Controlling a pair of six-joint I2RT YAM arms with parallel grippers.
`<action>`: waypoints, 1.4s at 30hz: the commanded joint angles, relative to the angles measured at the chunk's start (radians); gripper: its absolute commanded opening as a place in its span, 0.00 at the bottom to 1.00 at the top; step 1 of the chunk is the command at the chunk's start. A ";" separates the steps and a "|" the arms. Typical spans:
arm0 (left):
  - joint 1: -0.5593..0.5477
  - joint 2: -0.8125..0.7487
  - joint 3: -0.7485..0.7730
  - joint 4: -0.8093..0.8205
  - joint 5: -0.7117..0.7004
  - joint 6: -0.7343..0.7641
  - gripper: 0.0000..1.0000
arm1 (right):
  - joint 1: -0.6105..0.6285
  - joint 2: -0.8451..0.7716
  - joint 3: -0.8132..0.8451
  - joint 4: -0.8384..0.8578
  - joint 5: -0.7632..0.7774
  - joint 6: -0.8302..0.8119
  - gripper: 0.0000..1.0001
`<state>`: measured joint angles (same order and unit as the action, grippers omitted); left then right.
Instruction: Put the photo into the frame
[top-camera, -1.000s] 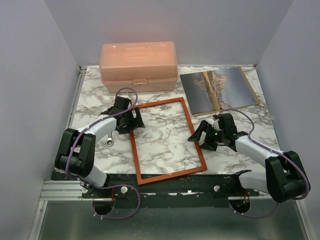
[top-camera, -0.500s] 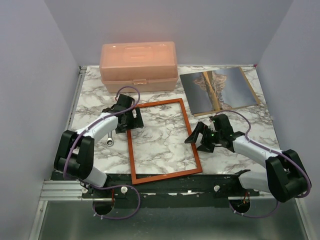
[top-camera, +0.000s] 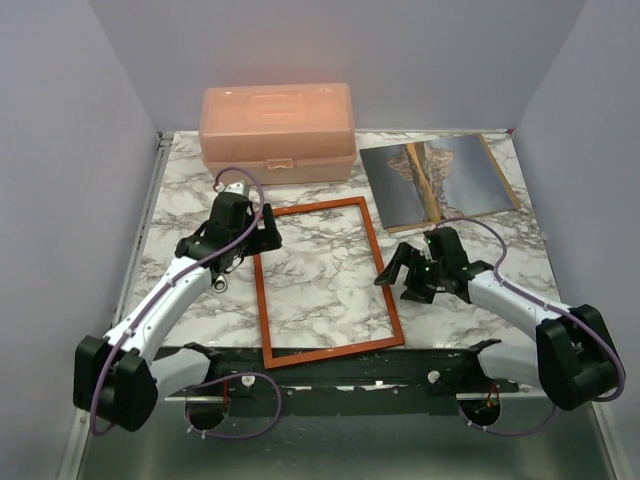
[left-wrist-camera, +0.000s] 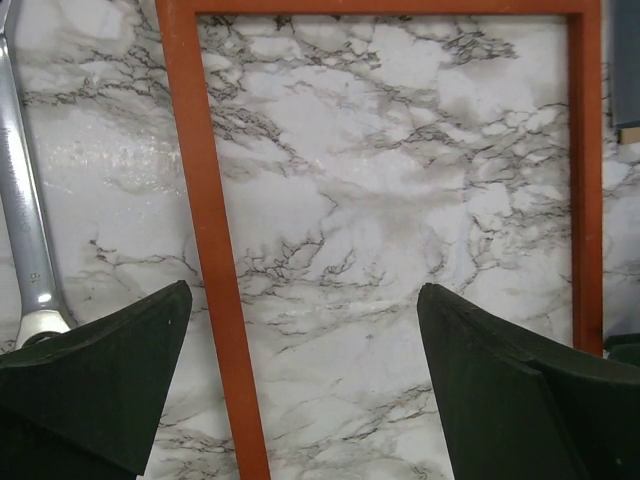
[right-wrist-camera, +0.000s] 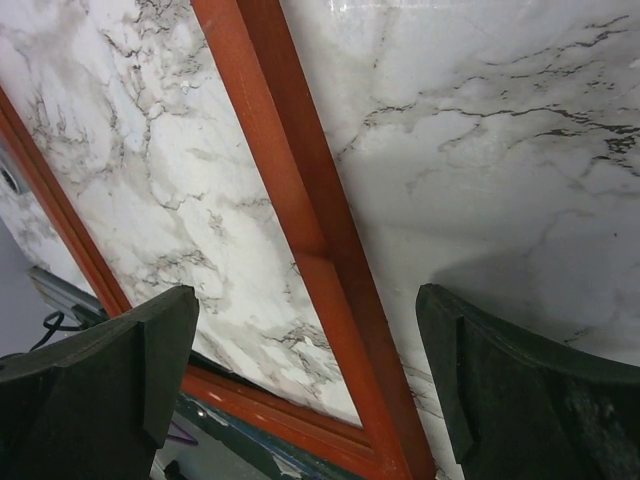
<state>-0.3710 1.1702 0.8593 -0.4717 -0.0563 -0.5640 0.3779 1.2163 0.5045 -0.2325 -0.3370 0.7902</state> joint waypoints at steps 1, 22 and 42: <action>-0.006 -0.136 -0.060 0.073 0.041 0.044 0.99 | 0.003 -0.017 0.038 -0.045 0.048 -0.030 1.00; -0.005 -0.497 -0.185 0.089 0.267 0.058 0.98 | 0.004 -0.103 0.117 -0.186 0.119 -0.095 1.00; -0.006 -0.479 -0.215 0.000 0.351 0.001 0.98 | 0.004 0.040 0.236 -0.273 0.156 -0.176 1.00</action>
<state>-0.3744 0.6819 0.6640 -0.4488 0.2626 -0.5476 0.3782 1.2194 0.7151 -0.4744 -0.2066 0.6491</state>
